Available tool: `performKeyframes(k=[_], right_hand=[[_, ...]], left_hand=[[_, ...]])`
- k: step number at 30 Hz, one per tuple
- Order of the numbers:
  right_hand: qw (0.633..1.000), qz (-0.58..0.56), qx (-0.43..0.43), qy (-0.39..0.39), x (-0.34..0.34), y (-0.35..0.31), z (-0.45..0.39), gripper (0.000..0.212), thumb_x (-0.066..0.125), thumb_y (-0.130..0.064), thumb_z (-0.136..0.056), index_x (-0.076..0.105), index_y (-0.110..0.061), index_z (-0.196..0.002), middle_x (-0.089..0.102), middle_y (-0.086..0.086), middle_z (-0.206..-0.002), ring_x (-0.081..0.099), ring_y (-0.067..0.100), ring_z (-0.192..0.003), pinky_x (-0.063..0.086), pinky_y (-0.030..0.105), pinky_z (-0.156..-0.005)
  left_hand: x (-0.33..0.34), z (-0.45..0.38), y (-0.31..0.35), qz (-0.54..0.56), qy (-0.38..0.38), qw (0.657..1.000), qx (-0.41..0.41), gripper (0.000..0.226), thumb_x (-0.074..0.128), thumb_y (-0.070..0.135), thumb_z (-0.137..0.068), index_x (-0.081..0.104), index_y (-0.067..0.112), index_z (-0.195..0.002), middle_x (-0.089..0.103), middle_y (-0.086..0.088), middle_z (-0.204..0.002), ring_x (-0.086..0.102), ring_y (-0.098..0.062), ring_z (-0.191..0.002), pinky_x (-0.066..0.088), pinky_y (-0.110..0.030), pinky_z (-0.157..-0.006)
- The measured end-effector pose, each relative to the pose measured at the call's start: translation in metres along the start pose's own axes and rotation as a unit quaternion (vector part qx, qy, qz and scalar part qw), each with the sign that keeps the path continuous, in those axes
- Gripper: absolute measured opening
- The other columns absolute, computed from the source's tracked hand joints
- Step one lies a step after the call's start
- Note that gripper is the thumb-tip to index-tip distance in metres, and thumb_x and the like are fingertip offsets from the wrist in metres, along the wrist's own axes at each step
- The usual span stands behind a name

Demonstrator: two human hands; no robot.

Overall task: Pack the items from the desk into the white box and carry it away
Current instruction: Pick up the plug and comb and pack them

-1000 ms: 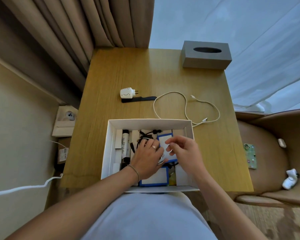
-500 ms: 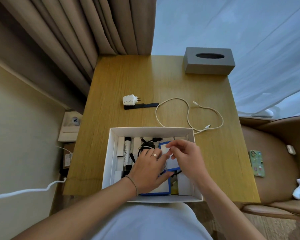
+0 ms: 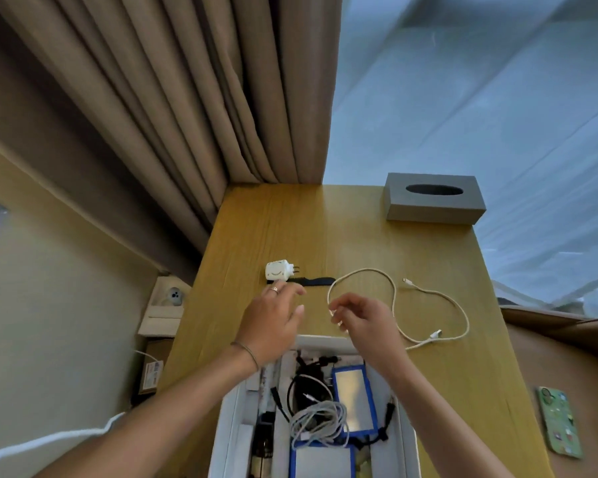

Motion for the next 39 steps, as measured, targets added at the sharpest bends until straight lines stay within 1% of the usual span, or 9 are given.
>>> performKeyframes(k=[4,7,12,16,19,26,29,34,39], right_hand=[[0.999,0.035,0.005,-0.010,0.012,-0.012,-0.045,0.027,0.053,-0.009,-0.096,0.073,-0.026,-0.090,0.074,-0.005,-0.077,0.069,0.025,-0.073,0.058,0.044,-0.073],[0.998,0.067,0.002,-0.016,0.022,-0.012,-0.077,0.027,0.052,-0.010,-0.095,0.074,-0.027,-0.091,0.073,-0.008,-0.076,0.069,0.026,-0.072,0.058,0.043,-0.070],[0.987,0.155,0.003,-0.035,0.043,0.004,-0.115,0.029,0.051,-0.010,-0.089,0.076,-0.026,-0.094,0.074,-0.006,-0.078,0.059,0.015,-0.054,0.052,0.038,-0.056],[0.972,0.231,0.012,-0.041,0.052,0.015,-0.136,0.029,0.052,-0.014,-0.087,0.076,-0.027,-0.097,0.077,-0.005,-0.087,0.070,0.018,-0.075,0.059,0.039,-0.070],[0.958,0.284,0.008,-0.040,0.058,0.020,-0.148,0.032,0.051,-0.015,-0.086,0.077,-0.029,-0.099,0.077,-0.006,-0.094,0.069,0.018,-0.083,0.058,0.033,-0.071],[0.926,0.372,0.000,-0.062,0.069,0.037,-0.165,0.035,0.050,-0.008,-0.086,0.075,-0.026,-0.102,0.075,0.000,-0.098,0.069,0.026,-0.088,0.057,0.034,-0.073],[0.893,0.442,-0.026,-0.079,0.075,0.036,-0.171,0.030,0.050,-0.006,-0.087,0.072,-0.022,-0.099,0.072,0.002,-0.088,0.068,0.026,-0.081,0.059,0.037,-0.071],[0.851,0.511,-0.074,-0.101,0.089,0.032,-0.181,0.016,0.055,-0.008,-0.093,0.068,-0.016,-0.100,0.065,0.001,-0.088,0.064,0.021,-0.075,0.057,0.034,-0.065],[0.838,0.524,-0.093,-0.122,0.106,0.038,-0.189,0.010,0.063,-0.016,-0.095,0.065,-0.016,-0.104,0.064,0.002,-0.092,0.063,0.021,-0.077,0.054,0.033,-0.063]], left_hand=[[-0.002,-0.036,-0.045,-0.016,-0.012,0.998,-0.063,0.020,0.055,0.023,-0.094,0.058,0.027,-0.113,0.056,0.009,-0.110,0.056,-0.014,-0.097,0.046,-0.028,-0.070],[0.007,-0.059,-0.076,-0.047,-0.034,0.994,-0.093,0.022,0.054,0.020,-0.093,0.055,0.027,-0.114,0.055,0.006,-0.113,0.054,-0.018,-0.100,0.048,-0.031,-0.070],[0.035,-0.093,-0.113,-0.099,-0.080,0.987,-0.094,0.041,0.059,0.018,-0.088,0.048,0.032,-0.125,0.051,0.005,-0.123,0.051,-0.019,-0.108,0.048,-0.031,-0.073],[0.063,-0.112,-0.135,-0.126,-0.135,0.980,-0.079,0.062,0.073,0.030,-0.083,0.040,0.036,-0.136,0.046,0.008,-0.138,0.049,-0.019,-0.120,0.048,-0.031,-0.083],[0.081,-0.117,-0.145,-0.126,-0.151,0.978,-0.072,0.067,0.077,0.037,-0.079,0.040,0.038,-0.135,0.045,0.008,-0.140,0.049,-0.020,-0.120,0.049,-0.034,-0.085],[0.084,-0.121,-0.154,-0.073,-0.081,0.989,-0.100,0.040,0.072,0.038,-0.082,0.050,0.035,-0.115,0.055,0.010,-0.114,0.057,-0.018,-0.104,0.043,-0.030,-0.066],[0.080,-0.114,-0.156,-0.037,-0.067,0.990,-0.115,0.039,0.069,0.044,-0.083,0.051,0.032,-0.116,0.058,0.008,-0.116,0.059,-0.016,-0.099,0.053,-0.035,-0.074],[0.054,-0.098,-0.160,0.059,-0.010,0.986,-0.158,0.050,0.072,0.045,-0.084,0.054,0.025,-0.126,0.062,0.001,-0.110,0.061,-0.019,-0.095,0.054,-0.040,-0.078],[0.016,-0.079,-0.162,0.216,0.073,0.945,-0.234,0.038,0.070,0.046,-0.088,0.061,0.029,-0.120,0.066,0.009,-0.095,0.064,-0.012,-0.083,0.045,-0.021,-0.060]])
Point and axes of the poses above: each hand's wrist, its own z-axis away from the middle knuckle, its own x-axis out of the palm, y = z × x, the point moved 10 cm from there along -z, towards the middle knuckle
